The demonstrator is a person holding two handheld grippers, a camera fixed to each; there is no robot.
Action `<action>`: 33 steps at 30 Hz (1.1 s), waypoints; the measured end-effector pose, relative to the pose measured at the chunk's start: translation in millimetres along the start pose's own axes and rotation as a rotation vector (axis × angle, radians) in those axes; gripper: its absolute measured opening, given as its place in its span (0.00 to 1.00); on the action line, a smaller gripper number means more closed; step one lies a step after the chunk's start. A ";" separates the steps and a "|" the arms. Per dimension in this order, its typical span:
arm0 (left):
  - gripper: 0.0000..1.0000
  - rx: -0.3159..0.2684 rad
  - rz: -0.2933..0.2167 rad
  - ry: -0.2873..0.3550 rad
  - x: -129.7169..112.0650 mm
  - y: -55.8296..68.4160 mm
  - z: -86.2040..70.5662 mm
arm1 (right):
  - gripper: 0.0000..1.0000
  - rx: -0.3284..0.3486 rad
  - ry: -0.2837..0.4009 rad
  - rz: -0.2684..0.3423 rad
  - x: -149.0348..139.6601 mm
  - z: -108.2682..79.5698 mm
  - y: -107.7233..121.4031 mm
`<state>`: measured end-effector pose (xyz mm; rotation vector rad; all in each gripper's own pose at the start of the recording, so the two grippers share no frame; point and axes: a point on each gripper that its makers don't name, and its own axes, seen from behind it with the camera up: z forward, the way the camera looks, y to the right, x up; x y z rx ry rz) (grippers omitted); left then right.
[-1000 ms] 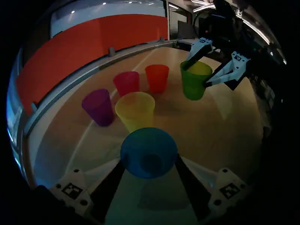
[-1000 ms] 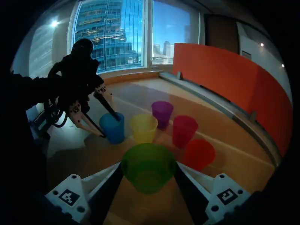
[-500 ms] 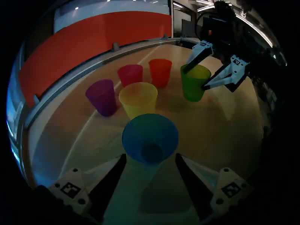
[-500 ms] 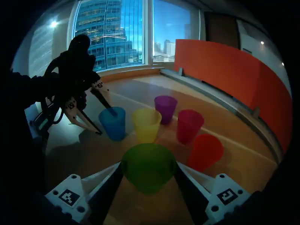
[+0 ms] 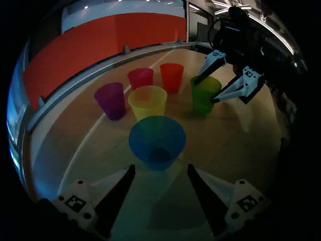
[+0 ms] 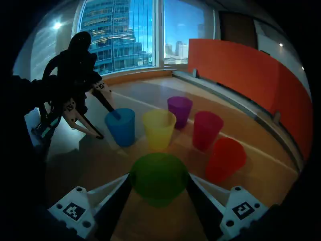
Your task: Pour water
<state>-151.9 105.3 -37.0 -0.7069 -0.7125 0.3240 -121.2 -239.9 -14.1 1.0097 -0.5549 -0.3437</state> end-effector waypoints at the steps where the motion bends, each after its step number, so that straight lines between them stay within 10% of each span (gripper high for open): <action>1: 0.97 -0.003 -0.003 0.002 0.3 1.0 -0.5 | 0.91 -0.001 -0.001 -0.001 -0.8 0.4 0.1; 33: 0.97 0.003 -0.057 0.023 -0.5 2.7 -12.6 | 0.99 -0.039 -0.010 0.034 -17.8 -13.8 -3.3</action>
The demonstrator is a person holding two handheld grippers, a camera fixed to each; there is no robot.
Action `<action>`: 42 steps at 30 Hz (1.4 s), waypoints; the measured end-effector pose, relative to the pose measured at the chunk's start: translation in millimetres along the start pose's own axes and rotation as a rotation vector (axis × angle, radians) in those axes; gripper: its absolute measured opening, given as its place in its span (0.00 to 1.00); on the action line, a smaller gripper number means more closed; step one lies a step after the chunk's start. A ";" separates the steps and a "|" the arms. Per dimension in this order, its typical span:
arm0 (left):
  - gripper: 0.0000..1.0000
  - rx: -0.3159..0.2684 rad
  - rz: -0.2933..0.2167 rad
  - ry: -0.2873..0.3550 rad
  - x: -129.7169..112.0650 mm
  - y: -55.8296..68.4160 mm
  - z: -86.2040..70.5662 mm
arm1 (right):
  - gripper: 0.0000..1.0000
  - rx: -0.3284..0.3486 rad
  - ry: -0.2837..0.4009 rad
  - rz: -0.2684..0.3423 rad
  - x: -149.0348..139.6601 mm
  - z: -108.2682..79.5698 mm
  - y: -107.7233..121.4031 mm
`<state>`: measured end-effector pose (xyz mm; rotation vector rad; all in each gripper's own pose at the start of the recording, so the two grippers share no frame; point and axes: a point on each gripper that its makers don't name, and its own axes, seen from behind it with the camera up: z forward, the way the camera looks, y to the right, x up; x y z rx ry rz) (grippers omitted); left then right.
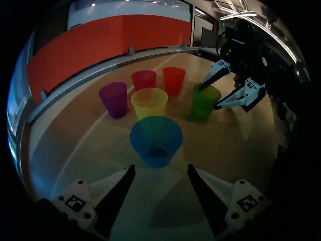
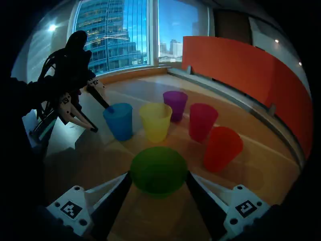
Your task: Pour water
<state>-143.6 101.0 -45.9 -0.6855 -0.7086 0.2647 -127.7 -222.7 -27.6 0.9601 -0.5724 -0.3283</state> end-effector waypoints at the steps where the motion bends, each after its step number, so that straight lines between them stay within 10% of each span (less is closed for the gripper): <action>1: 0.97 0.002 0.000 0.001 -0.3 0.1 -1.0 | 0.99 -0.002 -0.001 -0.001 -1.2 -1.8 -0.3; 26: 0.97 0.098 -0.072 0.105 7.6 -12.0 -38.4 | 0.99 -0.122 0.055 0.047 -19.6 -63.0 -2.4; 42: 0.97 0.292 -0.093 0.289 37.5 -41.2 -76.6 | 0.99 -0.259 0.186 0.093 6.8 -97.0 7.5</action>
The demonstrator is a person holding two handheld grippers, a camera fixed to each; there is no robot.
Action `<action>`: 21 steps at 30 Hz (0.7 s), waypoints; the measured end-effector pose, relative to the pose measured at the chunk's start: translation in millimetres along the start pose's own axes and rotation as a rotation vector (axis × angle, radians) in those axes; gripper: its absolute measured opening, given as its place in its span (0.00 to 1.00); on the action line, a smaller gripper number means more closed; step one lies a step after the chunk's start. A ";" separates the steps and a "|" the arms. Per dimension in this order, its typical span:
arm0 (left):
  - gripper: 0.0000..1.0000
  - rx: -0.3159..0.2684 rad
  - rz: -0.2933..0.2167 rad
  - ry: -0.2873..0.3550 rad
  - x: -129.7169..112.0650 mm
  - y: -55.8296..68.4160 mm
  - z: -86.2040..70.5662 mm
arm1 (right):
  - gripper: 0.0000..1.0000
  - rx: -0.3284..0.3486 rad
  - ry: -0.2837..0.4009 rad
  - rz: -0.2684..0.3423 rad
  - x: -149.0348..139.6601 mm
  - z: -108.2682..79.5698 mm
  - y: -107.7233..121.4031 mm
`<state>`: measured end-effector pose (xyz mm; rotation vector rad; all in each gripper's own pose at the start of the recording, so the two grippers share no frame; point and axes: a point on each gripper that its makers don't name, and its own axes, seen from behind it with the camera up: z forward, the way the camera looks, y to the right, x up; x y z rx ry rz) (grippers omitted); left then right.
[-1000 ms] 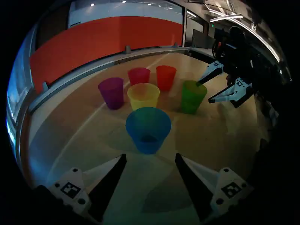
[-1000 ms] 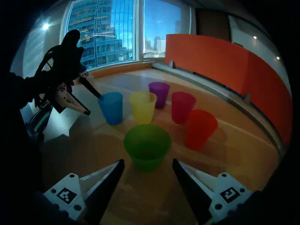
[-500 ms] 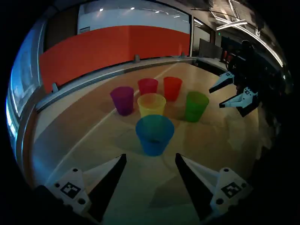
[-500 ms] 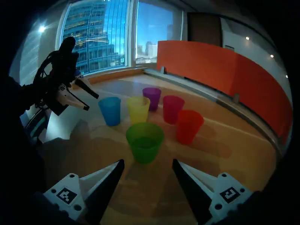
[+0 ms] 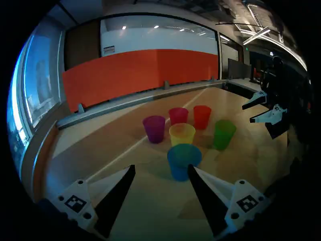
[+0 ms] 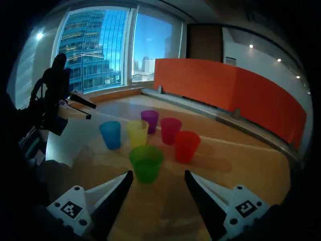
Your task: Pour water
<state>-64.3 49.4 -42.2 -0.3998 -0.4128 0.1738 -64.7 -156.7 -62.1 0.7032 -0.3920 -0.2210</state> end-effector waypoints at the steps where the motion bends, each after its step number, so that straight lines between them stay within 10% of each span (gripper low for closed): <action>1: 0.97 0.009 -0.001 0.012 2.5 -1.7 -1.0 | 0.99 -0.010 0.009 0.006 1.9 -1.3 1.5; 21: 0.97 0.254 -0.097 0.310 58.2 -45.5 -30.8 | 0.99 -0.389 0.255 0.137 43.3 -39.2 83.3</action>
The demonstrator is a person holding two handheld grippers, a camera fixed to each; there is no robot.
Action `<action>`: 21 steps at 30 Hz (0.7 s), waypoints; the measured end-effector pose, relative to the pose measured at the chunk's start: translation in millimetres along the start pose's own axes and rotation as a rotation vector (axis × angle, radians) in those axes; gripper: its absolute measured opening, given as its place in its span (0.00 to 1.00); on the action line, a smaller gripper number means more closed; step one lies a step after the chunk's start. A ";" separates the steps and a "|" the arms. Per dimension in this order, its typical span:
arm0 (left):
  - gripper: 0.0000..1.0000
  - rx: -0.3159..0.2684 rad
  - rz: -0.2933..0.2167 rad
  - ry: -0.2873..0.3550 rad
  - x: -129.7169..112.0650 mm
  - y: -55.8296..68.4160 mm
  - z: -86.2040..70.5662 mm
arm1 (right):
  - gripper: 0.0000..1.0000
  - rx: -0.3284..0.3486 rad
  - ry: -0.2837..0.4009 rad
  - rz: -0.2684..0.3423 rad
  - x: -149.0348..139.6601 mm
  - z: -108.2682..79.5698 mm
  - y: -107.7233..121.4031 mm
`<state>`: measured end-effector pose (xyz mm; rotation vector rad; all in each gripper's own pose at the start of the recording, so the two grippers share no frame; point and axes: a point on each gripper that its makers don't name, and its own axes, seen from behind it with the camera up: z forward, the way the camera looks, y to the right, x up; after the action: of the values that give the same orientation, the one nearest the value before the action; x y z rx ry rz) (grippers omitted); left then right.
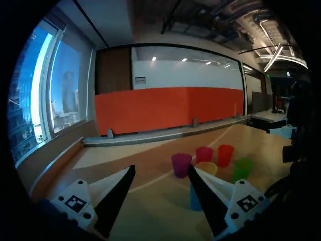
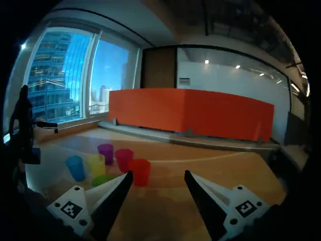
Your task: Pour water
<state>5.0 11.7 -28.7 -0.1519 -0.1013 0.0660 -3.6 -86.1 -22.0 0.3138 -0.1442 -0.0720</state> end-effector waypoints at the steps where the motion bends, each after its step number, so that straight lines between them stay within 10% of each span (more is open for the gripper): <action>1: 0.97 0.013 -0.007 0.015 2.5 -2.2 -1.1 | 0.99 -0.022 0.010 0.006 -0.6 -1.0 4.5; 21: 0.97 0.171 -0.081 0.169 22.4 -25.2 -7.4 | 0.99 -0.260 0.203 0.104 28.3 -15.7 48.4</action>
<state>29.5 -12.6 -30.0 0.0180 0.0668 -0.0194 29.1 -38.0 -18.0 0.0528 0.0508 0.0446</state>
